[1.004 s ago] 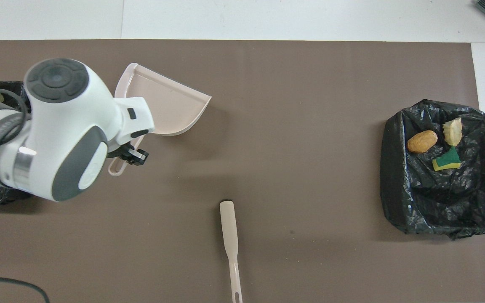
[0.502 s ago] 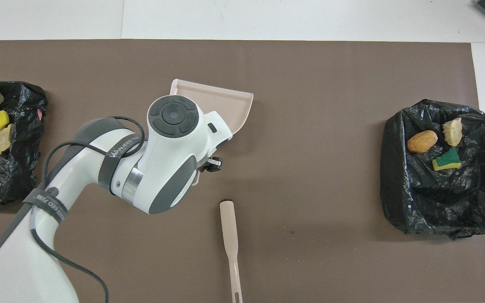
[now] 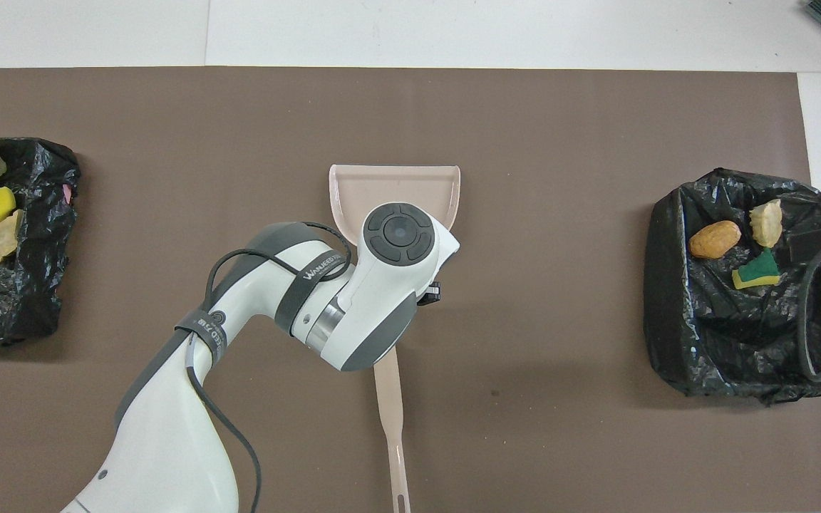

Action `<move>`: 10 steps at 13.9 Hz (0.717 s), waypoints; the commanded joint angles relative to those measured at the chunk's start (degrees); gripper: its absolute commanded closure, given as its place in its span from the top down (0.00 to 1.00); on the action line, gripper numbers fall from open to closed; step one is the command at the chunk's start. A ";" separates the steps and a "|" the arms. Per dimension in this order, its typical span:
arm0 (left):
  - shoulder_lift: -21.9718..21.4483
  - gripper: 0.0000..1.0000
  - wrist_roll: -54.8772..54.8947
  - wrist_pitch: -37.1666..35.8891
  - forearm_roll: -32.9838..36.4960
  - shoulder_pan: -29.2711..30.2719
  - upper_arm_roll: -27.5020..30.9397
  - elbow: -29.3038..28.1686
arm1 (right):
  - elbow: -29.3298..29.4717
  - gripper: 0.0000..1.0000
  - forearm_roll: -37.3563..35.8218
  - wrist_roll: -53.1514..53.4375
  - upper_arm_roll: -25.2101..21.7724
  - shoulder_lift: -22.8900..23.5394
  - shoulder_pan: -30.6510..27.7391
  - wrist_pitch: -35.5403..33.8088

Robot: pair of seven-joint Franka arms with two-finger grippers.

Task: Sweep and dump trash in bin
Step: 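Bring the empty dustpan back with the left gripper toward the table center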

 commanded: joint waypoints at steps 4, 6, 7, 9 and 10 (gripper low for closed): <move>-5.75 1.00 -1.03 -3.57 0.10 3.90 1.71 1.96 | -0.34 1.00 0.31 -1.01 0.38 -1.14 -0.26 -0.77; -7.07 1.00 2.46 -4.02 0.10 6.27 1.97 2.23 | -0.34 1.00 0.39 -0.92 0.38 -1.05 -0.26 -0.77; -7.77 1.00 4.92 -4.02 -0.17 9.24 1.98 2.32 | -0.25 1.00 0.39 -1.01 0.38 -1.05 -0.26 -0.77; -9.44 1.00 11.16 -4.28 -0.87 14.35 1.80 2.32 | -0.34 1.00 0.39 -1.01 0.38 -1.05 -0.26 -0.77; -10.41 1.00 14.32 -4.63 -1.39 16.72 1.80 2.32 | -0.34 1.00 0.39 -1.01 0.38 -1.05 -0.26 -0.77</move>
